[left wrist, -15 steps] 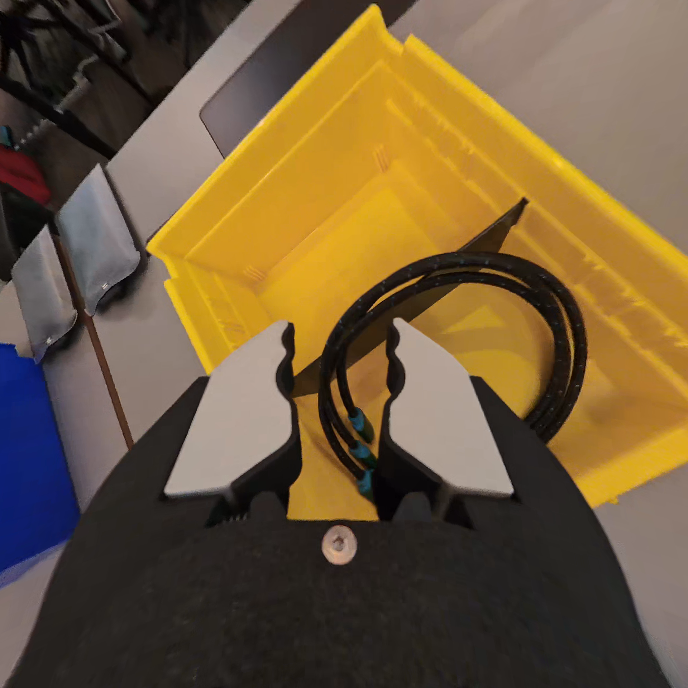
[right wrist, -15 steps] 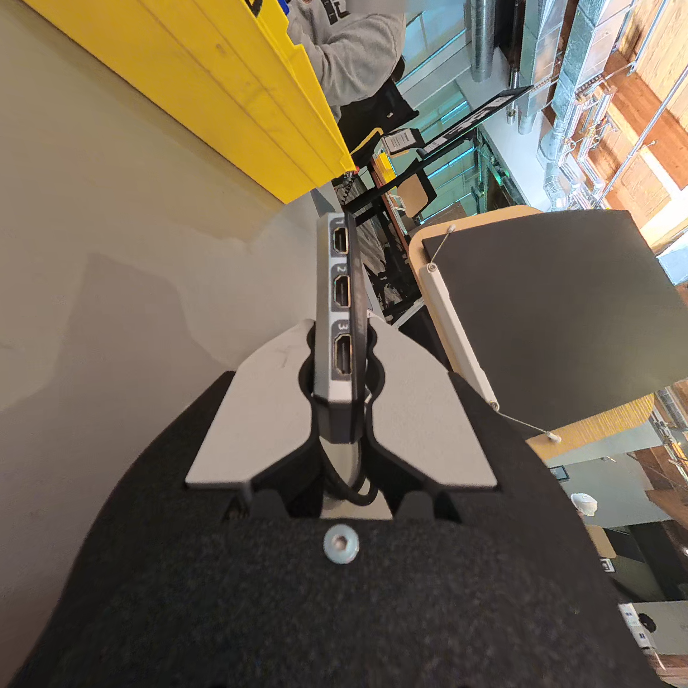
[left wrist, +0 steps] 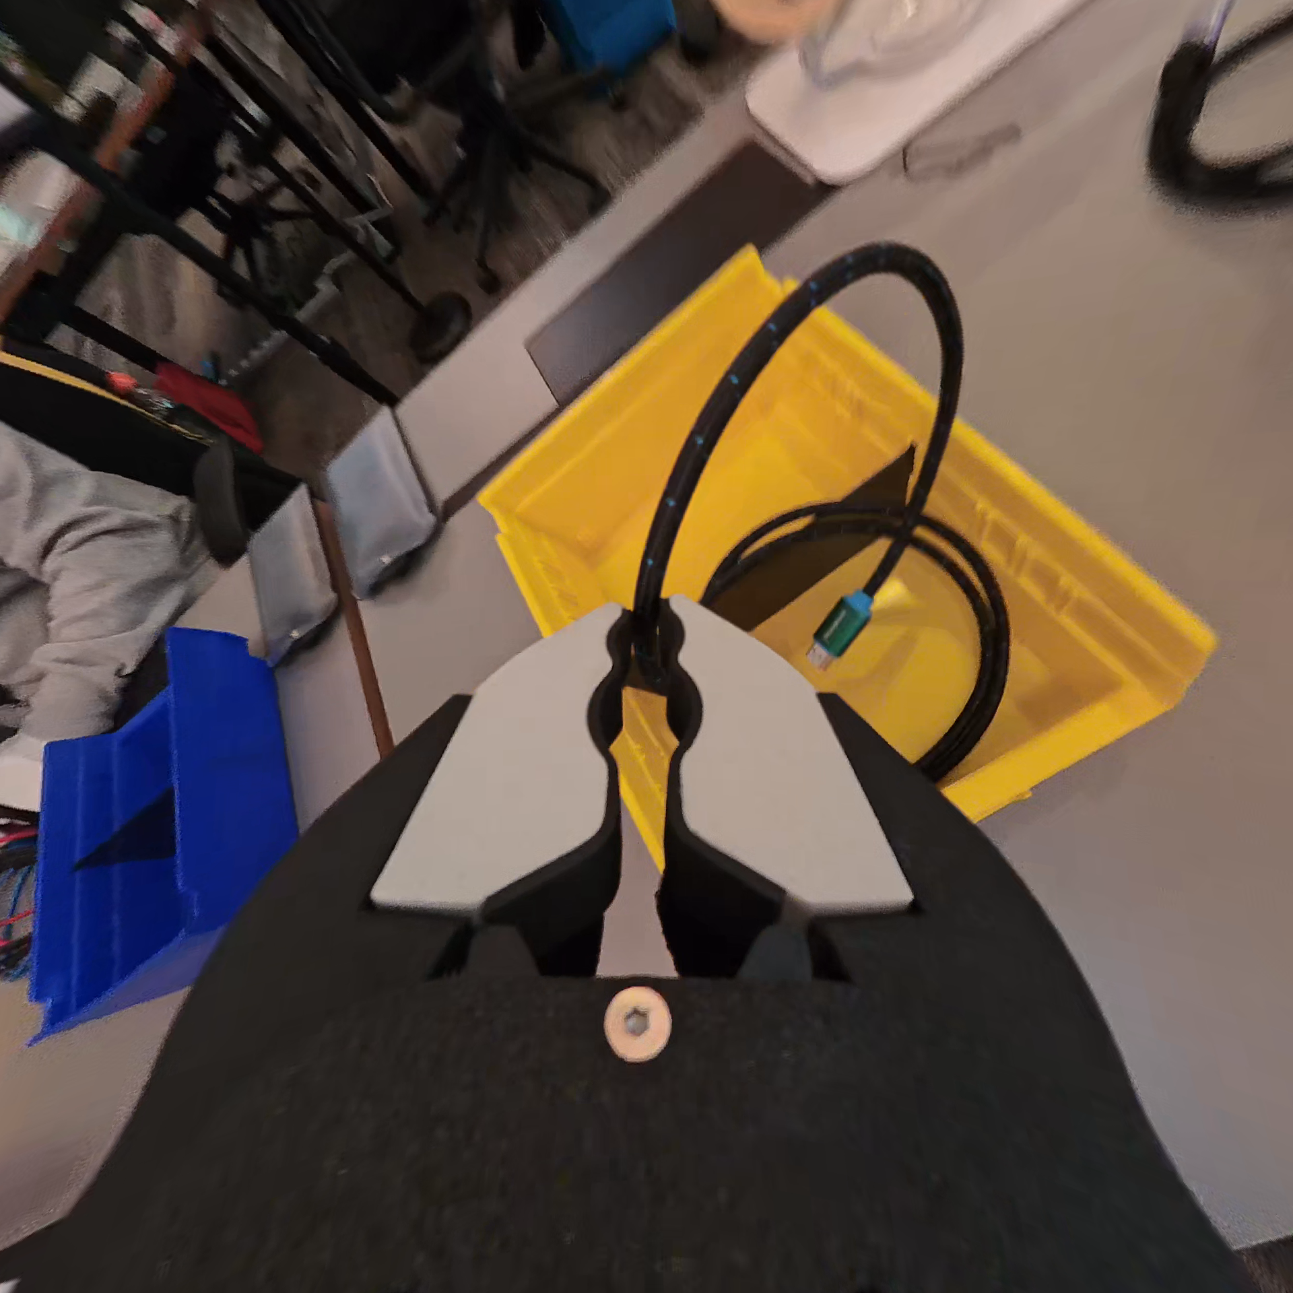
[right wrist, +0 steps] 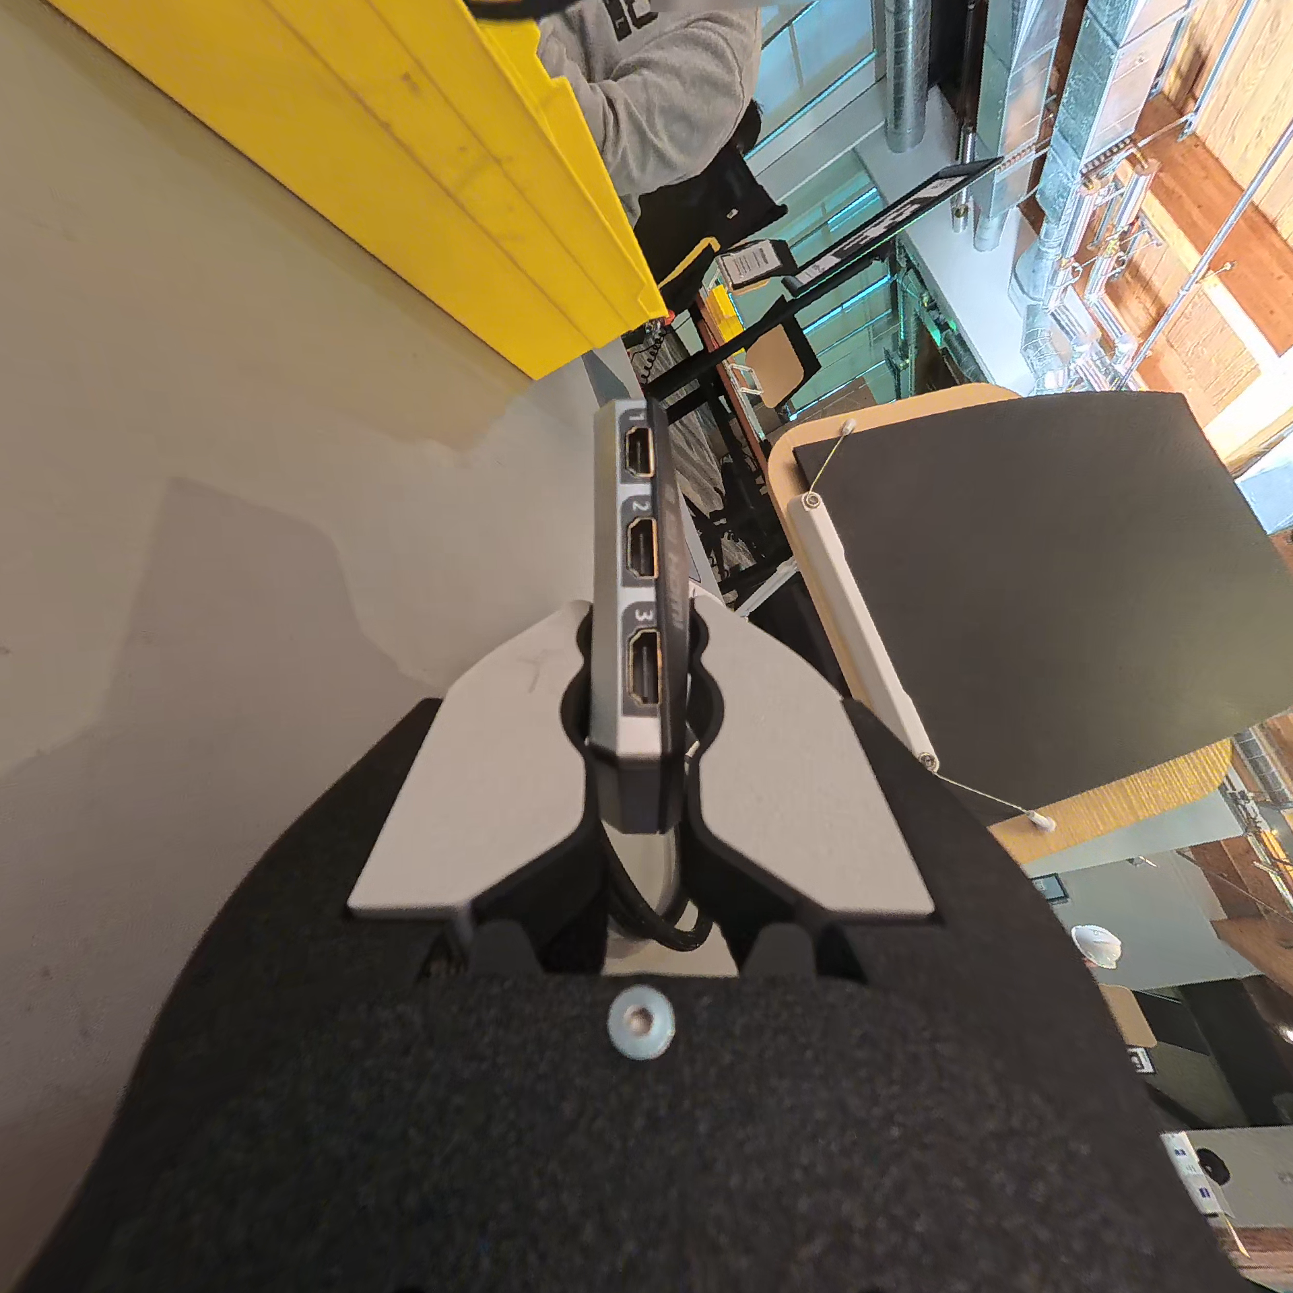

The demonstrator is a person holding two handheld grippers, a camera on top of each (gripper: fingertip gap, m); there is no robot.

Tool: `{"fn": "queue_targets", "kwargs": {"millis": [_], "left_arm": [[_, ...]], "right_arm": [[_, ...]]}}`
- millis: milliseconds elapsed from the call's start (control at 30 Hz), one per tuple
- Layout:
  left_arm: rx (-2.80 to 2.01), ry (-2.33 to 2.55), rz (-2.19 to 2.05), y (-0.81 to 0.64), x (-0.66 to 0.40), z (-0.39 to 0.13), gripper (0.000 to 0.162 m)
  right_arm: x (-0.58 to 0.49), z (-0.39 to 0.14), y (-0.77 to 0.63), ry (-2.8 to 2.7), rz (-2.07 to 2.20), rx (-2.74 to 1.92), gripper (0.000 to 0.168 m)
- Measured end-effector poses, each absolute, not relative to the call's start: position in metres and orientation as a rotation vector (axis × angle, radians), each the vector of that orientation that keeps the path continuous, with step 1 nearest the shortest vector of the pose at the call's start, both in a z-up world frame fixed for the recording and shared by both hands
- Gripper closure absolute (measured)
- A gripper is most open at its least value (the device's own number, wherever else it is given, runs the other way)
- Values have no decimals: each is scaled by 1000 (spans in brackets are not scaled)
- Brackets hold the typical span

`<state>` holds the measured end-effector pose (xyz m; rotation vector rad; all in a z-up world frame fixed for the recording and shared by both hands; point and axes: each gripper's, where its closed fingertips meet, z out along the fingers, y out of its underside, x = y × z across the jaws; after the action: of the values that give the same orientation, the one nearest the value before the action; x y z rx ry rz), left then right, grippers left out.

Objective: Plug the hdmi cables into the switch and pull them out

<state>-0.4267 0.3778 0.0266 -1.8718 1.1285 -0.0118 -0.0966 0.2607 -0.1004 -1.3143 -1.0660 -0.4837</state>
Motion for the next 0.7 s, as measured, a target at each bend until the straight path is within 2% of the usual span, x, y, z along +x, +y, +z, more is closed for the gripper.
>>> {"fn": "queue_targets", "kwargs": {"millis": [133,233,367,567,700], "left_arm": [[-1859,888,-249,337,-420,77,156],[-1885,689,-498,292,-407,78,156],[-2003,328,-856,247,-386,19,156],[-2137,-127,-1032,196,-368,-95,155],[-2140,-212,-1037,175,-360,-114,155]], "right_arm": [[-95,-98,261,-1050,-479,-1313,146],[-93,-97,261,-1036,-470,-1317,146],[-92,-96,262,-1023,-450,-1322,146],[-93,-96,261,-1031,-457,-1317,146],[-92,-96,261,-1029,-452,-1316,146]]}}
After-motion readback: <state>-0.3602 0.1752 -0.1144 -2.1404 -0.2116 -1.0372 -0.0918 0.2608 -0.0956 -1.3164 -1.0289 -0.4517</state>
